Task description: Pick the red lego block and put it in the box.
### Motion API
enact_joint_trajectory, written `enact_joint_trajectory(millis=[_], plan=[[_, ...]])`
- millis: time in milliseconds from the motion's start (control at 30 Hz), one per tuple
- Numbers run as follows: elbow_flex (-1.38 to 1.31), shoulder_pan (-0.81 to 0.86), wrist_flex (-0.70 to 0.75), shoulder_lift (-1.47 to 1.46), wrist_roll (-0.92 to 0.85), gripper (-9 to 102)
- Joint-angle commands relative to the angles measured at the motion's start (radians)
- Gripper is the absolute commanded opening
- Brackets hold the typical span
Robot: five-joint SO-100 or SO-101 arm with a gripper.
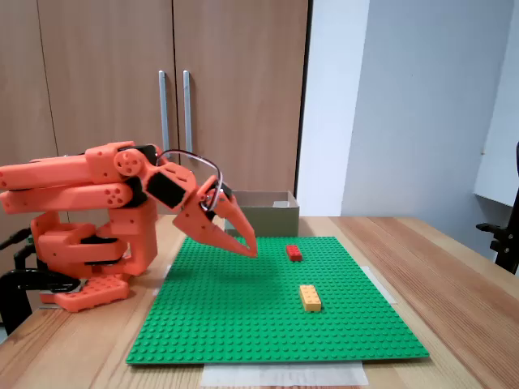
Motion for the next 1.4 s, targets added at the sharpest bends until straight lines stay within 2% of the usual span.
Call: enact_joint_trajectory(millis=[0,1167,1367], plan=[[0.003,-0.002,0.000,0.011,-0.008,-1],[0.003,0.011,0.000,0.011,-0.021,-1],[-0.058,0.008,0.081,-0.009,-0.041,-1]])
